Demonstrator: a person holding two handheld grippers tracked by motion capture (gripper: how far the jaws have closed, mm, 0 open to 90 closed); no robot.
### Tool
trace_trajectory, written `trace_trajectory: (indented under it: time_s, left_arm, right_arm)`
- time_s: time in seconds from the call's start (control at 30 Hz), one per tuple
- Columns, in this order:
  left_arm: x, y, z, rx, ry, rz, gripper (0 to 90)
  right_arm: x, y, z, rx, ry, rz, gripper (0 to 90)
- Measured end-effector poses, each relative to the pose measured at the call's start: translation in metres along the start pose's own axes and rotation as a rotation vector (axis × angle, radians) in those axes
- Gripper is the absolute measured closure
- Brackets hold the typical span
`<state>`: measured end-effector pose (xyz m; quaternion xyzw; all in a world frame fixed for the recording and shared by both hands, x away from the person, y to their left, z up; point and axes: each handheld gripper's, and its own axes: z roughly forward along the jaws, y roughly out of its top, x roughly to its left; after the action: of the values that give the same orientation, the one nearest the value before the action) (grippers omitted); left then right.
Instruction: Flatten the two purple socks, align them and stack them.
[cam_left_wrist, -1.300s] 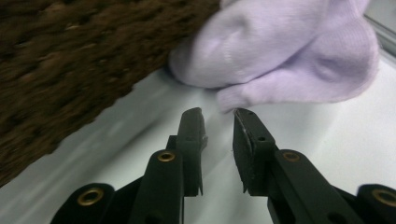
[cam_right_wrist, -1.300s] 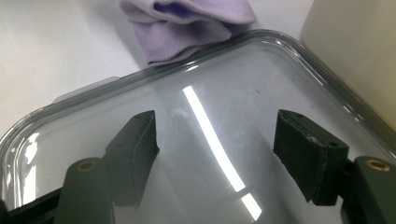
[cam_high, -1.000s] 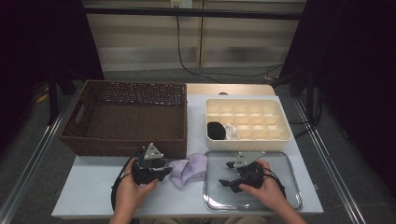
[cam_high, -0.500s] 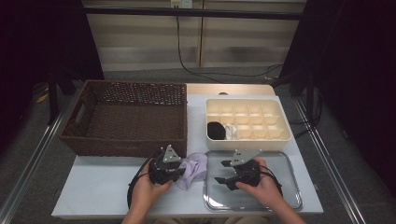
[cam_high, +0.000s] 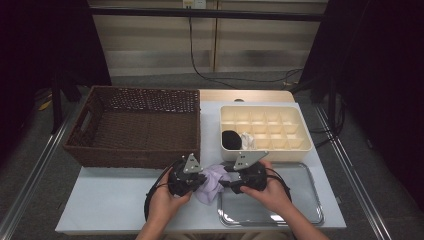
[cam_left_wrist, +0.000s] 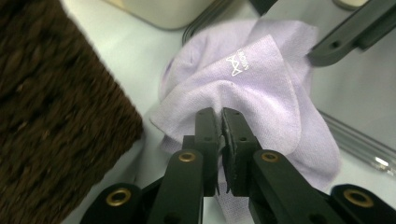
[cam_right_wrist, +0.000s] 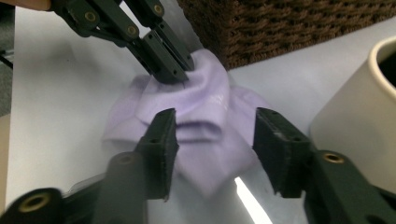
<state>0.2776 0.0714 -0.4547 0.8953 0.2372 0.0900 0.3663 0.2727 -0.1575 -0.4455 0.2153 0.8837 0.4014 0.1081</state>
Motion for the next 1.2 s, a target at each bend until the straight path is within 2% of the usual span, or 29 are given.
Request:
trace_trajectory:
  time_s: [0.1, 0.13, 0.2, 0.23, 0.27, 0.3, 0.33, 0.37, 0.4, 0.47, 0.5, 0.57, 0.63, 0.73, 0.8, 0.87, 0.9, 0.93, 1.03, 1.1, 1.2]
  left_arm:
    - [-0.003, 0.004, 0.001, -0.007, -0.009, 0.009, 85.5]
    - [-0.003, 0.004, 0.002, -0.011, -0.012, 0.015, 85.3]
    - [-0.003, 0.003, 0.004, -0.004, -0.008, 0.014, 81.8]
    - [-0.003, 0.002, 0.004, -0.007, -0.005, -0.001, 81.8]
    - [-0.003, 0.001, 0.003, -0.003, 0.0, -0.005, 75.6]
    - [-0.003, 0.0, 0.002, -0.001, 0.006, -0.005, 72.6]
    - [-0.003, 0.0, 0.0, 0.009, 0.017, -0.002, 67.8]
    - [-0.004, -0.003, -0.003, 0.003, 0.014, -0.026, 62.2]
    - [-0.004, -0.003, -0.003, 0.003, 0.014, -0.026, 60.4]
    - [-0.005, -0.008, -0.006, 0.016, -0.004, -0.051, 58.3]
    - [-0.006, -0.011, -0.006, 0.022, -0.012, -0.06, 56.6]
    - [-0.012, -0.018, -0.003, 0.037, -0.046, -0.091, 53.3]
    - [-0.014, -0.019, 0.0, 0.046, -0.042, -0.083, 53.3]
    - [-0.015, -0.017, 0.009, 0.036, -0.049, -0.085, 59.5]
    - [-0.013, -0.015, 0.009, 0.055, -0.057, -0.083, 74.5]
    - [-0.012, -0.014, 0.009, 0.059, -0.054, -0.082, 82.6]
    - [-0.012, -0.014, 0.009, 0.067, -0.05, -0.073, 82.6]
    - [-0.011, -0.013, 0.008, 0.076, -0.05, -0.073, 87.0]
    - [-0.008, -0.013, 0.004, 0.084, -0.047, -0.087, 88.1]
    - [-0.002, -0.015, -0.004, 0.082, -0.035, -0.117, 88.5]
    - [0.004, -0.018, -0.01, 0.079, -0.038, -0.129, 88.7]
  right_arm:
    - [-0.001, 0.004, 0.005, 0.004, 0.016, -0.003, 57.5]
    - [-0.002, 0.004, 0.008, 0.023, 0.024, -0.001, 69.3]
    - [-0.003, 0.004, 0.009, 0.033, 0.024, 0.0, 72.3]
    - [-0.004, 0.003, 0.01, 0.042, 0.026, 0.002, 76.2]
    - [-0.006, 0.0, 0.009, 0.058, 0.019, 0.042, 81.7]
    - [-0.006, 0.0, 0.009, 0.058, 0.019, 0.042, 81.7]
    - [-0.01, -0.003, 0.007, 0.054, 0.016, 0.067, 83.2]
    - [-0.012, -0.005, 0.006, 0.063, 0.018, 0.086, 83.5]
    - [-0.012, -0.005, 0.006, 0.063, 0.018, 0.086, 83.5]
    - [-0.014, -0.009, 0.006, 0.066, 0.014, 0.113, 83.7]
    - [-0.014, -0.01, 0.006, 0.06, 0.012, 0.109, 83.7]
    - [-0.014, -0.015, 0.006, 0.046, 0.009, 0.143, 83.7]
    - [-0.015, -0.016, 0.006, 0.042, 0.011, 0.147, 83.6]
    - [-0.014, -0.018, 0.006, 0.026, 0.011, 0.168, 83.5]
    - [-0.014, -0.019, 0.006, 0.023, 0.009, 0.166, 83.4]
    - [-0.014, -0.019, 0.006, 0.023, 0.01, 0.171, 83.2]
    - [-0.015, -0.02, 0.005, 0.018, 0.014, 0.179, 82.9]
    - [-0.015, -0.02, 0.005, 0.012, 0.017, 0.187, 82.3]
    - [-0.015, -0.021, 0.005, 0.007, 0.017, 0.187, 81.8]
    - [-0.016, -0.022, 0.002, -0.003, 0.017, 0.191, 81.7]
    - [-0.019, -0.026, -0.002, -0.002, 0.018, 0.211, 83.0]
